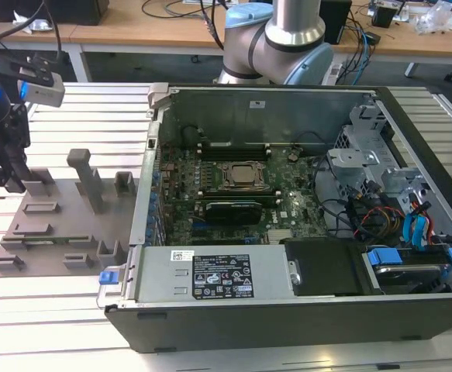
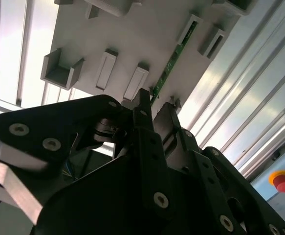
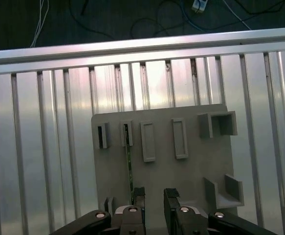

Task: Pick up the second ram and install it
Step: 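Pick up the second ram and move it above second insertion slot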

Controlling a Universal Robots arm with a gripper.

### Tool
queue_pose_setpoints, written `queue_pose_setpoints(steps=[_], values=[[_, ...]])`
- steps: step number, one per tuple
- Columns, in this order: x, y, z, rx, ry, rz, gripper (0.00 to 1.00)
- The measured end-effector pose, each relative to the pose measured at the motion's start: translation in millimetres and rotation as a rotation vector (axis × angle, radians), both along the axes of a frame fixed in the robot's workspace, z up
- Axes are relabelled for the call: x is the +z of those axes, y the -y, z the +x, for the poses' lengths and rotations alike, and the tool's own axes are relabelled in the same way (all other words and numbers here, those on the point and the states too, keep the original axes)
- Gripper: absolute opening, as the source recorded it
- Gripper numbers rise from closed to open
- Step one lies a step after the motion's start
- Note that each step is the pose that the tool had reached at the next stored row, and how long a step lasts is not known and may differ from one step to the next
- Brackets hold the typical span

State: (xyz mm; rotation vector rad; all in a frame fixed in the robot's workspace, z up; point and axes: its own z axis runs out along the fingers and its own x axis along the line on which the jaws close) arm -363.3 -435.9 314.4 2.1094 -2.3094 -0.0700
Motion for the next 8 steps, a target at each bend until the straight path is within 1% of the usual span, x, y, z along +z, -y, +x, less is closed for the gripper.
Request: queue_pose_setpoints(steps=[3, 8], values=[[-2.3, 0.0, 0.0, 0.001, 0.0, 0.0, 0.3], [-9.1, 0.0, 0.0, 0.004, 0.0, 0.0, 0.3]])
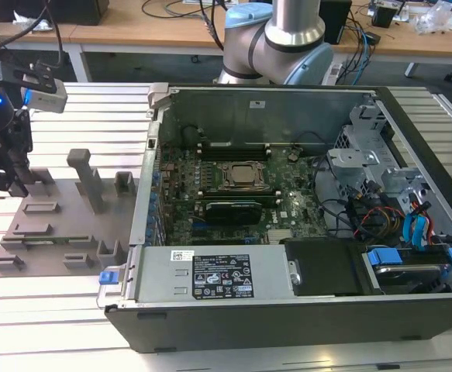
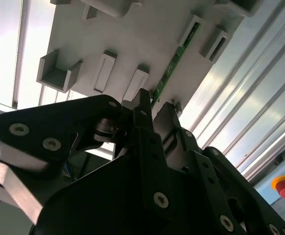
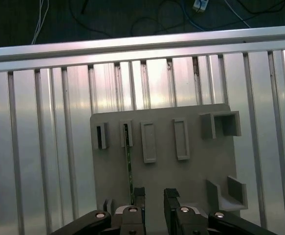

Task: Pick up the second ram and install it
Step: 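Pick up the second ram and move it above second insertion slot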

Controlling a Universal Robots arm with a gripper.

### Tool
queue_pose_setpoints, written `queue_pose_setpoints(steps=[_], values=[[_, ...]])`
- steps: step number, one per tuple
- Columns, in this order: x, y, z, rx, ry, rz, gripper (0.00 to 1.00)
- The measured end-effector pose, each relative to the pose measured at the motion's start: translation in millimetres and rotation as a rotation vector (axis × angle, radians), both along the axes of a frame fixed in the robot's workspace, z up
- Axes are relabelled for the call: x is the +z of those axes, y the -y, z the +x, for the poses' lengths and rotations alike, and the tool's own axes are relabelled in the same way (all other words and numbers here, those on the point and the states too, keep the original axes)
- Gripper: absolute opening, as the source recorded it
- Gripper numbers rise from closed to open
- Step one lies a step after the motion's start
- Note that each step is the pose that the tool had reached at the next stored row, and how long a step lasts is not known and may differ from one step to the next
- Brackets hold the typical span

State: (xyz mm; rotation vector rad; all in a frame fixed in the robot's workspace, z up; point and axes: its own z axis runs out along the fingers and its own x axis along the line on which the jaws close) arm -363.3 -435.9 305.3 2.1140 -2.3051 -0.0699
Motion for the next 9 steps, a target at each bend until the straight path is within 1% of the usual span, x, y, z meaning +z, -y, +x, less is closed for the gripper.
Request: queue_pose_setpoints(steps=[2, 9], values=[[-3.6, 0.0, 0.0, 0.002, -0.0001, 0.0, 0.3], [-11.2, 0.0, 0.0, 0.005, -0.0001, 0.0, 0.3]])
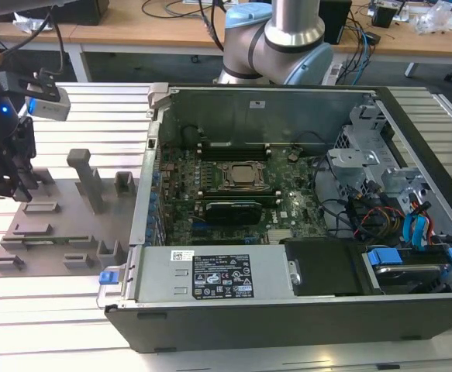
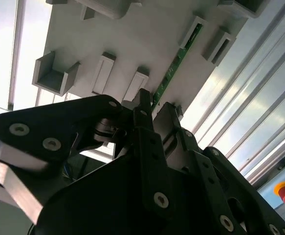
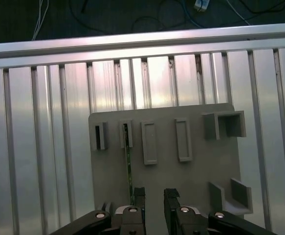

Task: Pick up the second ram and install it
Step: 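Pick up the second ram and move it above second insertion slot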

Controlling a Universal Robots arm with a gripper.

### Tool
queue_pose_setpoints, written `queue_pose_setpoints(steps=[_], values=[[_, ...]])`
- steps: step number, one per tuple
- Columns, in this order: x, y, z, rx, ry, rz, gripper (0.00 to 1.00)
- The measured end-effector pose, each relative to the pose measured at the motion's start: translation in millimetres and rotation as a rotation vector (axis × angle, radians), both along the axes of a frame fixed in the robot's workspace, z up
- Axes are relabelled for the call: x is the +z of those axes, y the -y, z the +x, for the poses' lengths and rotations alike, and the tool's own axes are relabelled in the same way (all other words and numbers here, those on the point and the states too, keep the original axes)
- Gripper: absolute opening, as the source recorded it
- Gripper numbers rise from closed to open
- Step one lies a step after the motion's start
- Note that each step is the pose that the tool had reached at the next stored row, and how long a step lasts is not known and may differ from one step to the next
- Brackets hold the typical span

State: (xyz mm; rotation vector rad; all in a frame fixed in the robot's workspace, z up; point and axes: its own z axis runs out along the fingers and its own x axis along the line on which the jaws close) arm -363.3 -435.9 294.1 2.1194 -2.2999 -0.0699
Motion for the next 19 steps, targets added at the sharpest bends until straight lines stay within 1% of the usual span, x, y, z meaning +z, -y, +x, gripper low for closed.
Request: queue_pose_setpoints(steps=[12, 19], values=[[-10.8, 0.0, 0.0, 0.004, 0.0, 0.0, 0.3], [-19.3, 0.0, 0.0, 0.007, 0.0, 0.0, 0.3]])
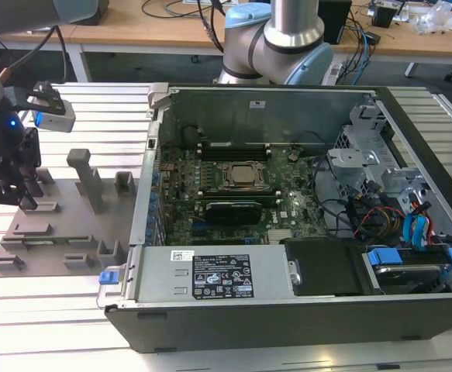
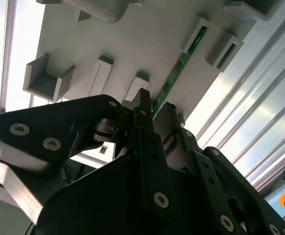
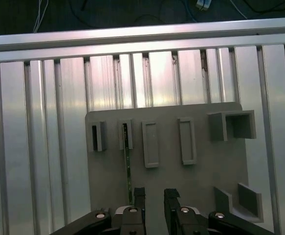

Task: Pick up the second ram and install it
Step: 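Pick up the second ram and move it above second insertion slot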

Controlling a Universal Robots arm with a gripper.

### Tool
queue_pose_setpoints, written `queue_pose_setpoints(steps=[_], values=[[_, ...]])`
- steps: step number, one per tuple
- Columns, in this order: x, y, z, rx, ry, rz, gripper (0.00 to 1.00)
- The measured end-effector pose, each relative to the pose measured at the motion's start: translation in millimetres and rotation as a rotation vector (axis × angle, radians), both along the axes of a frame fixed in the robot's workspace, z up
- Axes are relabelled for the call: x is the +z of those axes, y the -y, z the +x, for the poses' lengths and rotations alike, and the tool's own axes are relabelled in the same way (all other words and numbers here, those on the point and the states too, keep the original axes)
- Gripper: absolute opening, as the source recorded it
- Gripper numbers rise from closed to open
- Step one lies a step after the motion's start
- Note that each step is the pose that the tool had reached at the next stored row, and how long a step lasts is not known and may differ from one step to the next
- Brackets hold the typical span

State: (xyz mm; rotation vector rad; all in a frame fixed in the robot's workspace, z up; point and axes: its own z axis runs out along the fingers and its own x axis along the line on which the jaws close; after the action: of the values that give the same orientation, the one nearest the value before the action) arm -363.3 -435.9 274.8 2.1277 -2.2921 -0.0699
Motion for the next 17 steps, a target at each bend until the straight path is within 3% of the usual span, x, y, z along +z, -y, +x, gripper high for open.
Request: queue_pose_setpoints(steps=[17], values=[[-14.1, 0.0, 0.0, 0.004, 0.0, 0.0, 0.3]])
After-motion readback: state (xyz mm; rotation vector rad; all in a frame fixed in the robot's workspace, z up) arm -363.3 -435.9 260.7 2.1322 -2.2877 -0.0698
